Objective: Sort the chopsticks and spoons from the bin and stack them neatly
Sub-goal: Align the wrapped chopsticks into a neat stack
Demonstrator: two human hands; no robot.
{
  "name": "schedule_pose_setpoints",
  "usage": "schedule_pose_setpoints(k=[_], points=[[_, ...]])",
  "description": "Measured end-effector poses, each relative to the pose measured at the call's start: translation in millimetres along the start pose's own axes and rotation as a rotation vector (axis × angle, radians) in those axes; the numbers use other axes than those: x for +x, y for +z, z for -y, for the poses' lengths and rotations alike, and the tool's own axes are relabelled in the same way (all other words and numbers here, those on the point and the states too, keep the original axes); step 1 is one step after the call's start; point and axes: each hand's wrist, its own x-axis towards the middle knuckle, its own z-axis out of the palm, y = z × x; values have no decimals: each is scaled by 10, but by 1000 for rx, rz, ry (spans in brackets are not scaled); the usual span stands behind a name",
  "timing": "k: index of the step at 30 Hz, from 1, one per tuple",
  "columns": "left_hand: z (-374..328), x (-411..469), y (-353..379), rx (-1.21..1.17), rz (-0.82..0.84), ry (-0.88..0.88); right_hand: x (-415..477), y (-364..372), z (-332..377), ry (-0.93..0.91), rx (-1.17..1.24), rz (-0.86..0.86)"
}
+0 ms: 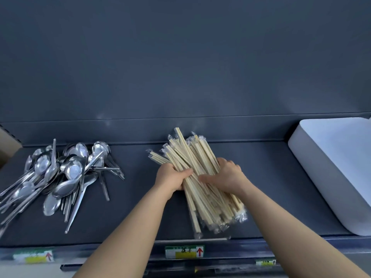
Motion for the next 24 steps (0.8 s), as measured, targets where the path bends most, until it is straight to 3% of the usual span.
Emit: schedule_pose_setpoints(k=[3, 8, 16, 24], points=[[-15, 44, 70, -170, 55, -80, 82, -148, -81, 5, 103, -9], [18, 68, 48, -254, 65, -117, 103, -218, -167, -13, 156, -1], [144, 78, 12, -255, -76, -135, -127, 32, -51, -335, -20, -185], [101, 27, -27, -380, -43, -151, -50, 149, -162, -397, -163, -187]])
